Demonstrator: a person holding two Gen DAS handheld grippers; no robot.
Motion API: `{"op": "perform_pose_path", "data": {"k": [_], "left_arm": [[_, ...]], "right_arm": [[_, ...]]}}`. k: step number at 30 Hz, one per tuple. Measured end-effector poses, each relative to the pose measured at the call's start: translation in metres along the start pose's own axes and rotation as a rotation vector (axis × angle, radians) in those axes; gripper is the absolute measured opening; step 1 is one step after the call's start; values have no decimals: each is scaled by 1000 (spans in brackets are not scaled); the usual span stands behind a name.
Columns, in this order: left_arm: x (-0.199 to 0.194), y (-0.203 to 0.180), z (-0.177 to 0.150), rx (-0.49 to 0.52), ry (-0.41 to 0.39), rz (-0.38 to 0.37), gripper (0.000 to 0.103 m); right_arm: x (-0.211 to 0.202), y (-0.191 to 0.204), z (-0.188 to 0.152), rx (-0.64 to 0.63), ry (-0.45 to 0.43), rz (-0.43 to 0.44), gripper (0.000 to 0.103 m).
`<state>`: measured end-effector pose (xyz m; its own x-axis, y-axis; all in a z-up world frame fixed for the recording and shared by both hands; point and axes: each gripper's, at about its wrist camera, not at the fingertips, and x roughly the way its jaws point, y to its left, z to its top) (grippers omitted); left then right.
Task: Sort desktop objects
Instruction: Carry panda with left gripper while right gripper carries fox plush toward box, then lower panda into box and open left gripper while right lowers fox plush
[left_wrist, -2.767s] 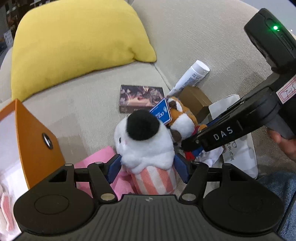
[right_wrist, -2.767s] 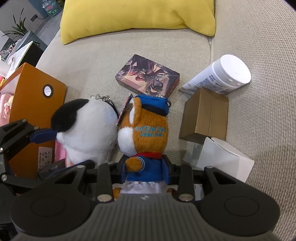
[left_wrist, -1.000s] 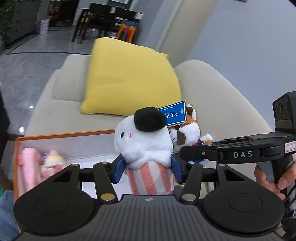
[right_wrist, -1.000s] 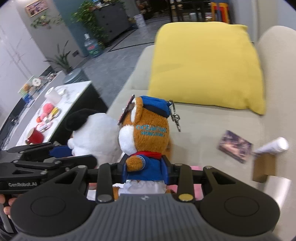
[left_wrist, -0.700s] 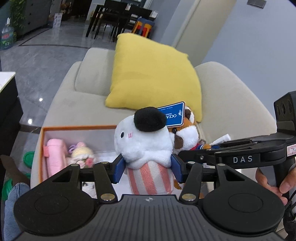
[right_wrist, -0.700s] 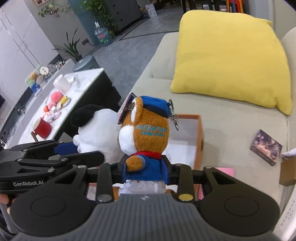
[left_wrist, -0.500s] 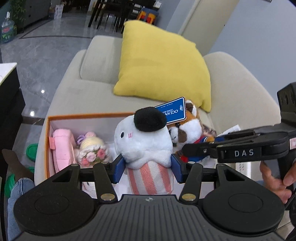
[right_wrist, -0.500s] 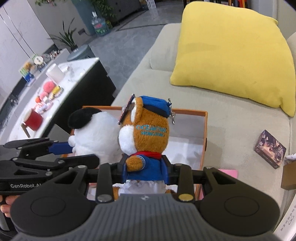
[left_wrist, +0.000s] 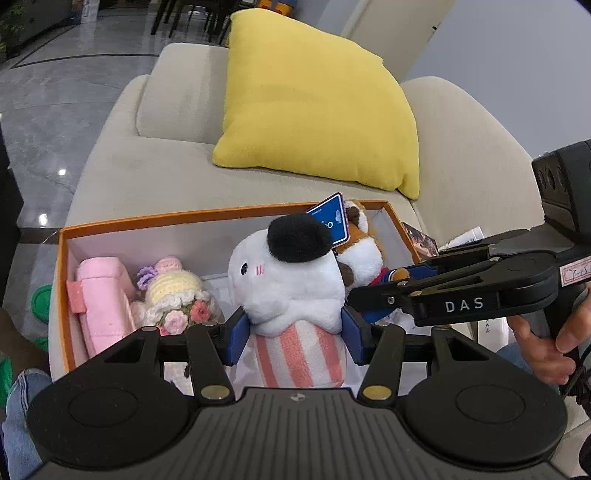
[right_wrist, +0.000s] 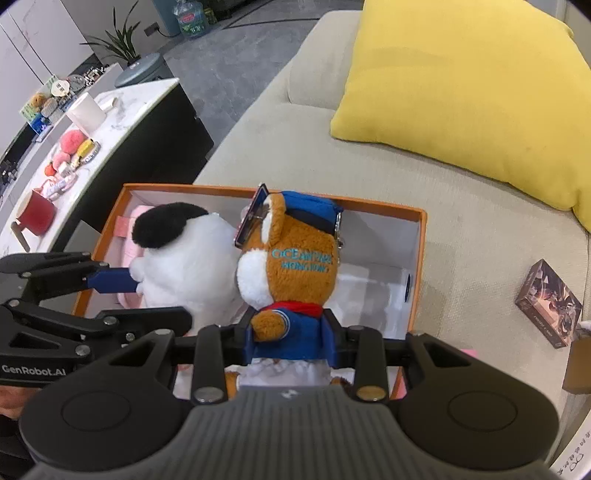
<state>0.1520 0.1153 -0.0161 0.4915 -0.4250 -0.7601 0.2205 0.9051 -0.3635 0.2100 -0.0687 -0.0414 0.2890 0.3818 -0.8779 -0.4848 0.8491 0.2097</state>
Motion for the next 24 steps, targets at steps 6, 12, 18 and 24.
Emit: {"op": "perform_pose_path", "data": {"k": [6,12,18,24], "left_arm": [[13,9,0,13,29,-26,61],[30,18,4,-9,66,-53,61],[53,22,2,-19,93,12,61],[49,28,-5,-12,67,39,60]], "right_arm": [[13,-6,3,1,25,-6,37],[22,-7,5,-9,49,-23,37],[26,1,6,-43,39,-54,37],[39,10,8,-14,68,-59,36]]}}
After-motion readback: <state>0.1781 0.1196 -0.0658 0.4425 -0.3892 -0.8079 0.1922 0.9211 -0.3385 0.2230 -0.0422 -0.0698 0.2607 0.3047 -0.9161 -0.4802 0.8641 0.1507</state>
